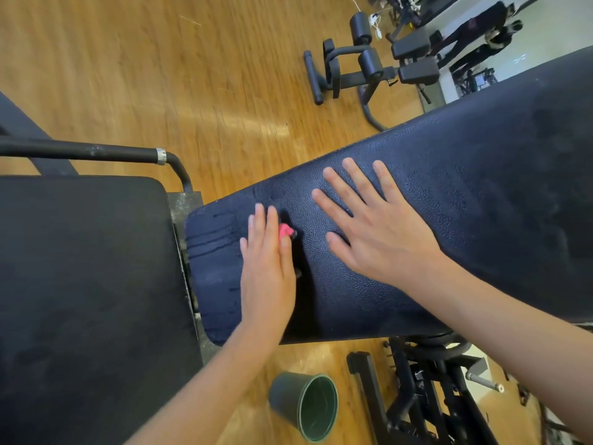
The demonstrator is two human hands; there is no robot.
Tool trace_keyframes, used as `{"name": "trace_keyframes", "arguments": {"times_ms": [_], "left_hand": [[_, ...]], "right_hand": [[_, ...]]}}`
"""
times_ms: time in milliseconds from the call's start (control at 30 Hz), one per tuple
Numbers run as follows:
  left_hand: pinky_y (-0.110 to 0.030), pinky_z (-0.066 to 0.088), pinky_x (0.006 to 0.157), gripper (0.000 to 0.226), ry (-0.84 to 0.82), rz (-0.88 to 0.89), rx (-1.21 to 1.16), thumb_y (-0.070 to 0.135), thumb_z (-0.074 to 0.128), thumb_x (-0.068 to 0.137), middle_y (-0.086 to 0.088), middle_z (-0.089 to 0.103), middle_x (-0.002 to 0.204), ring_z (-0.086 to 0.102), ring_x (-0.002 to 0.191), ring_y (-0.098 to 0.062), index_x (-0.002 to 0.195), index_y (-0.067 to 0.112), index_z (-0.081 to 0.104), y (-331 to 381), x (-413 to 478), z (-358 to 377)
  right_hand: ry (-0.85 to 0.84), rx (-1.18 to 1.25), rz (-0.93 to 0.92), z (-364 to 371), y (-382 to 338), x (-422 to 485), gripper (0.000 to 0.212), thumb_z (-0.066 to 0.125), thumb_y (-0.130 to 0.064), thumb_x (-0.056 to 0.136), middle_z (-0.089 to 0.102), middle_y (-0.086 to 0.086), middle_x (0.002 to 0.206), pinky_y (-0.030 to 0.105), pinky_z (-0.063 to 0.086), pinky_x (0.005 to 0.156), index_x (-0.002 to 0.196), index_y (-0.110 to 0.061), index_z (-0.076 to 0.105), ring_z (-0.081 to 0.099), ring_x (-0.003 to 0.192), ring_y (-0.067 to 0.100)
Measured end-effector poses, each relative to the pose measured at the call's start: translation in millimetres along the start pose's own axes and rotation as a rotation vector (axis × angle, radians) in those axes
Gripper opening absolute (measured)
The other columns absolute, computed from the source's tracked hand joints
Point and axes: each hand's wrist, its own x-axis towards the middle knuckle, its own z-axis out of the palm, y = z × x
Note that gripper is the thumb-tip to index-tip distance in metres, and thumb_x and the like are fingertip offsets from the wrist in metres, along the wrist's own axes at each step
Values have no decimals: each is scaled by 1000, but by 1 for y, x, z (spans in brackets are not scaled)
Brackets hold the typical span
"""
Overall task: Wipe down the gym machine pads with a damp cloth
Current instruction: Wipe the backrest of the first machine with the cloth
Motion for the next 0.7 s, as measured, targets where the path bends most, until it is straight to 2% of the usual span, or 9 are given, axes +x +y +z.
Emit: {"name": "trace_keyframes", "arguments": {"times_ms": [67,200,300,467,700], "left_hand": [[-30,0,127,54,22,-1,-49,41,24,112,12,1,170,-4,156,-2,163,26,13,1,24,-5],[-44,9,129,54,64,22,-57,39,25,113,8,0,171,-8,156,-6,164,23,13,5,64,-10],[-45,10,129,53,72,15,-16,36,27,113,6,3,172,-5,157,-8,163,23,17,7,77,-8],[-52,1,125,53,20,-14,87,36,26,112,0,1,172,-2,158,-16,163,24,19,6,79,-2],[-50,9,128,54,4,-42,143,30,24,112,-3,-4,172,-3,158,-20,164,16,14,6,66,0]], "right_hand": [[0,5,1,0,-1,1,68,21,-51,104,15,16,170,62,6,124,163,-18,21,8,157,40],[-2,5,2,0,-3,2,67,24,-51,104,17,16,169,62,6,124,163,-18,23,10,157,41],[-3,0,2,0,-2,1,67,24,-51,105,16,16,169,62,6,124,163,-18,22,9,157,40],[-8,13,4,-1,-2,2,67,22,-50,105,14,16,170,63,7,123,164,-18,20,7,157,40],[-23,35,-2,-2,-3,2,68,20,-51,105,9,15,171,62,3,124,164,-19,15,3,157,40]]}}
